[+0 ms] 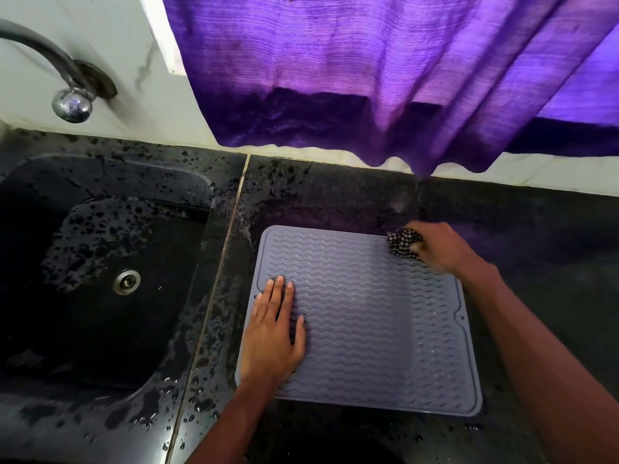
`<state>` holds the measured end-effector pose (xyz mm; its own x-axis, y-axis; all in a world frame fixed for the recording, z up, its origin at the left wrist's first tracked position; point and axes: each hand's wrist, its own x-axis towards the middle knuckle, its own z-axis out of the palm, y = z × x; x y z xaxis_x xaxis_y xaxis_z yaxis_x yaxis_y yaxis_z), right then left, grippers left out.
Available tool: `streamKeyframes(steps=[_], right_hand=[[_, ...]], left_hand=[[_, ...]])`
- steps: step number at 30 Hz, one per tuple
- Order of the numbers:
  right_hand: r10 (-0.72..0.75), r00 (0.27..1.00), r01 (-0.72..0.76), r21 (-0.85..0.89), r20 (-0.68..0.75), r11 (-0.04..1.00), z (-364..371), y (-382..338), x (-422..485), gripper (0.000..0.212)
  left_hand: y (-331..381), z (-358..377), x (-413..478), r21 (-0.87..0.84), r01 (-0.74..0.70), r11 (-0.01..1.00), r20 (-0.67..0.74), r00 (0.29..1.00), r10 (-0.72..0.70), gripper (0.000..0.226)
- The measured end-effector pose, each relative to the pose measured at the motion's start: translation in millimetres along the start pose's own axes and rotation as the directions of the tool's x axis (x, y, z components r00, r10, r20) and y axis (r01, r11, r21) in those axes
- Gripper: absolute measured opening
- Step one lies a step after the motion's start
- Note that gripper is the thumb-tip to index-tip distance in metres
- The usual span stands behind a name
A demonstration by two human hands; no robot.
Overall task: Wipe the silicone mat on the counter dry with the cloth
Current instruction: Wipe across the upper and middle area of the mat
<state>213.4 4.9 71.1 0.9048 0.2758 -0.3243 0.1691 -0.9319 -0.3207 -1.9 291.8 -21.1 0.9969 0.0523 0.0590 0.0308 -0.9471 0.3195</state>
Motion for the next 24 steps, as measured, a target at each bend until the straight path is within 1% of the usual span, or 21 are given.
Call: streamKeyframes(steps=[2,4,6,9,13,16,19,24], right_hand=[[-0.087,0.996,0.086,0.088,0.003,0.992,3.1,-20.3,4.7,0.036],[-0.160,0.987,0.158,0.108,0.009,0.981,9.5,-42.8,9.8,0.044],[-0.188,0.982,0.184,0.104,0.031,0.978,17.7,-60.1,13.1,0.046],[-0.166,0.986,0.166,-0.010,0.035,0.986,24.6,-70.7,13.0,0.043],[-0.117,0.993,0.118,-0.111,0.012,0.987,19.0,-54.7,7.3,0.042],[-0.074,0.997,0.073,-0.101,0.000,0.992,9.5,-32.6,-2.3,0.043],[0.000,1.000,0.000,-0.094,-0.002,0.996,0.2,-8.2,-14.6,0.044],[0.100,0.991,-0.105,-0.057,-0.087,0.993,-9.9,29.2,-32.5,0.040]], left_hand=[[0.2,-0.1,-0.2,0.000,-0.001,1.000,0.000,1.000,0.001,0.067],[0.1,-0.3,0.2,-0.007,-0.003,1.000,-0.003,1.000,0.003,0.067],[-0.2,-0.5,0.6,-0.011,-0.006,1.000,-0.002,1.000,0.006,0.067],[-0.7,-0.6,0.8,-0.012,-0.011,1.000,-0.006,1.000,0.011,0.067],[-1.5,0.4,0.8,-0.025,-0.009,1.000,-0.014,1.000,0.009,0.066],[-1.6,0.7,0.6,-0.026,-0.012,1.000,-0.018,1.000,0.012,0.066],[-1.6,0.7,0.4,-0.020,-0.011,1.000,-0.017,1.000,0.011,0.066],[-2.7,1.7,0.8,-0.016,-0.012,1.000,-0.013,1.000,0.012,0.067]])
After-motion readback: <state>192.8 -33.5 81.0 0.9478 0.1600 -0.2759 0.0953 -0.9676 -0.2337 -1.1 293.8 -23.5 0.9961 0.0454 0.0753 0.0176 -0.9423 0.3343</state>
